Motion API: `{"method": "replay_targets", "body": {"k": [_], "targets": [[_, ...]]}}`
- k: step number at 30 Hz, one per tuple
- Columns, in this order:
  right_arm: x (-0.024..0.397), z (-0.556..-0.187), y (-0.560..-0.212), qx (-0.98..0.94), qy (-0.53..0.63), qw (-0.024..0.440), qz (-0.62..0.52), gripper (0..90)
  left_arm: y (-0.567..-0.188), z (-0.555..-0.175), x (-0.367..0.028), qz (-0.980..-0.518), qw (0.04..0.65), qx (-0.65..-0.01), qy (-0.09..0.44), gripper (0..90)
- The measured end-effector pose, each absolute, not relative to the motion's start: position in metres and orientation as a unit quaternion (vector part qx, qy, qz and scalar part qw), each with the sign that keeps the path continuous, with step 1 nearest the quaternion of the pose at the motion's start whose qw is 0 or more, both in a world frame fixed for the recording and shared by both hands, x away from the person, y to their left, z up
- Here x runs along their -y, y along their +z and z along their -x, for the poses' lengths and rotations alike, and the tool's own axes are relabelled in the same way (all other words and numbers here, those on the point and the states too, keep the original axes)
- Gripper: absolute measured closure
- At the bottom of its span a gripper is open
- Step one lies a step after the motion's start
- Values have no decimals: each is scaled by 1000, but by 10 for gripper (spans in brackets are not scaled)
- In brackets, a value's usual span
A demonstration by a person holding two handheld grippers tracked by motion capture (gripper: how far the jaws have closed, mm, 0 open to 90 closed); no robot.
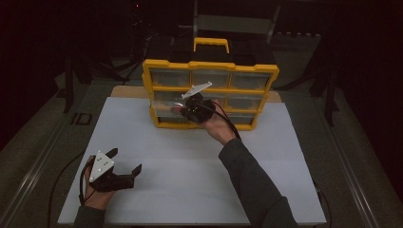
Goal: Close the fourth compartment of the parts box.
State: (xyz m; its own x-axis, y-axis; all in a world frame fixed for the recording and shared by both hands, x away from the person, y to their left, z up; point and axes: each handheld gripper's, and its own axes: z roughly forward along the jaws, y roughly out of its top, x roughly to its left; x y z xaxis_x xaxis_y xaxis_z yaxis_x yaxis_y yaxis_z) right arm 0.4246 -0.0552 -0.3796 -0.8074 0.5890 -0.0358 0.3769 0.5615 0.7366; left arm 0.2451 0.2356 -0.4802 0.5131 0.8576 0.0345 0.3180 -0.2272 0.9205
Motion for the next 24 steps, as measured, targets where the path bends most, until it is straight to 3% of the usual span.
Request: {"method": "replay_targets", "body": {"k": [24], "targets": [[60, -439, -381, -858, 381, 163, -303, 896, -480, -245, -235, -730, 473, -404, 284, 0]]}}
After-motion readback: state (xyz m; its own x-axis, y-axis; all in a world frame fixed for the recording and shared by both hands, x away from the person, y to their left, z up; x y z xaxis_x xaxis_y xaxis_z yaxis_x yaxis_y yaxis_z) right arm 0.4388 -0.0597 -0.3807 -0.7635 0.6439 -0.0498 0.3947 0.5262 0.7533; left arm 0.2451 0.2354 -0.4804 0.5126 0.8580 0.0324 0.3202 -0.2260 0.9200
